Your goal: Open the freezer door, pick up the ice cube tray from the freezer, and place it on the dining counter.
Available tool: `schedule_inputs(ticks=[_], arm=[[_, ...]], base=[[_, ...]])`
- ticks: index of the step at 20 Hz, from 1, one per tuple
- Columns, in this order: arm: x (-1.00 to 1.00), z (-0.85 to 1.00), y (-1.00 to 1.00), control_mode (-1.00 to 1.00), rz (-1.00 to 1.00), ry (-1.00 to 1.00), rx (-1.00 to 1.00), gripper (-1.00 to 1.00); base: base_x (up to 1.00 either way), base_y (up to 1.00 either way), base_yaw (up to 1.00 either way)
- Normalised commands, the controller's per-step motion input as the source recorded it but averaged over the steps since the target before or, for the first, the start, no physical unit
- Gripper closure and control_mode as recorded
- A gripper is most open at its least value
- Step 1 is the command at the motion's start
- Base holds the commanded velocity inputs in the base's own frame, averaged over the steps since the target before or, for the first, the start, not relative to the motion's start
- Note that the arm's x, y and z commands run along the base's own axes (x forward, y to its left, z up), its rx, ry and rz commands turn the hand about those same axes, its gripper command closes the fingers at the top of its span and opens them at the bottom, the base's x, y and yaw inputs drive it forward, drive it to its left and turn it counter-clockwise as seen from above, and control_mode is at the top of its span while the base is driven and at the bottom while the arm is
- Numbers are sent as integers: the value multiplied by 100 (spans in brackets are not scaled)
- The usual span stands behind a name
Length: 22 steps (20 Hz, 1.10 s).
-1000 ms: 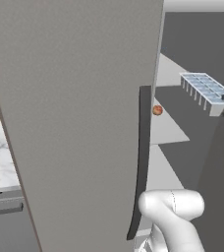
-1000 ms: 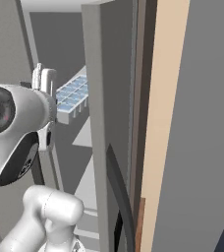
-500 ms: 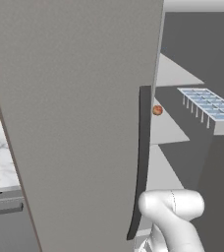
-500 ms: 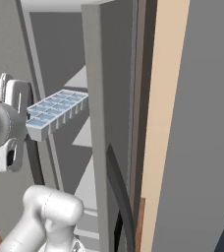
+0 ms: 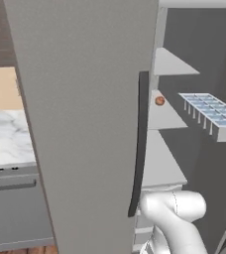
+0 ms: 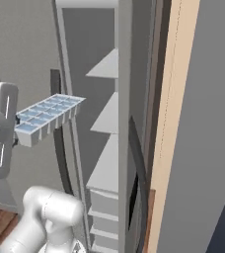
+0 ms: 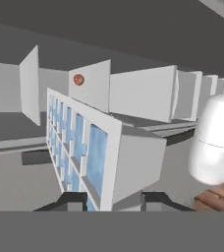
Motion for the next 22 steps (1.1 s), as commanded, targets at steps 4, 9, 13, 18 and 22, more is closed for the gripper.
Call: schedule_inputs(ticks=[4, 9, 13, 18, 22], arm=[[0, 0, 0, 100, 0, 0, 0, 100], [0, 0, 0, 100, 0, 0, 0, 100], [0, 0, 0, 100, 0, 0, 0, 100], [0, 0, 0, 100, 0, 0, 0, 100], [0, 0, 0, 100, 0, 0, 0, 100]], base=[[-100, 63, 40], [-100, 92, 55], [-81, 99, 72], [-45, 86, 86], [-33, 52, 99]])
